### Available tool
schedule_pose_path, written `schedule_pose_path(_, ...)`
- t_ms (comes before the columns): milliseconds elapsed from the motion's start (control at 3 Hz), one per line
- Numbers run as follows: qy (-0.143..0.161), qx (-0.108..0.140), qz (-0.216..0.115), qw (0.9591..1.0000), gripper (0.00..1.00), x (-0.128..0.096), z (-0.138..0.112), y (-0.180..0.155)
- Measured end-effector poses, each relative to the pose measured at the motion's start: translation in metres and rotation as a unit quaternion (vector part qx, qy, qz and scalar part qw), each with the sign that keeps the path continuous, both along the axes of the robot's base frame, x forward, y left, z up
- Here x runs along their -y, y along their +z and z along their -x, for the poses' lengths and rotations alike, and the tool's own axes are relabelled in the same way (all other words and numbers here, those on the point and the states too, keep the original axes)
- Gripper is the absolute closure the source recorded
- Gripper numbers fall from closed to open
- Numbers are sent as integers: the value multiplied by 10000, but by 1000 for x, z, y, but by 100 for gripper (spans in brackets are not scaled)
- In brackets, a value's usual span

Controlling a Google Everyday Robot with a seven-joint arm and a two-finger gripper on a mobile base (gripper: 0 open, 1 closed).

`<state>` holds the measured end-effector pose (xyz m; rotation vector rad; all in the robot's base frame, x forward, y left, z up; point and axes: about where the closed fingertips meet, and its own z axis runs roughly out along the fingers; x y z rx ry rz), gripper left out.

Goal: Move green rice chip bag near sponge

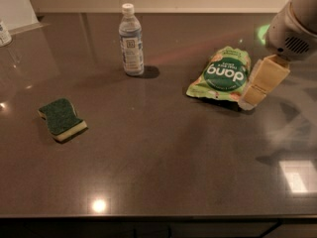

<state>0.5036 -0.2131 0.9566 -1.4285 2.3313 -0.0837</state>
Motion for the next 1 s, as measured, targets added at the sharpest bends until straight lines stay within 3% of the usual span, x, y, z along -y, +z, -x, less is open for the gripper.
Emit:
schedule_pose_path(333, -686, -134, -66, 9975, 0, -2, -22, -9)
schedule_pose_path(667, -1488, -304, -18, 9884, 0, -1, -39, -18)
schedule_pose_path(1000, -2548, -562, -149, 9652, 0, 5, -60, -33)
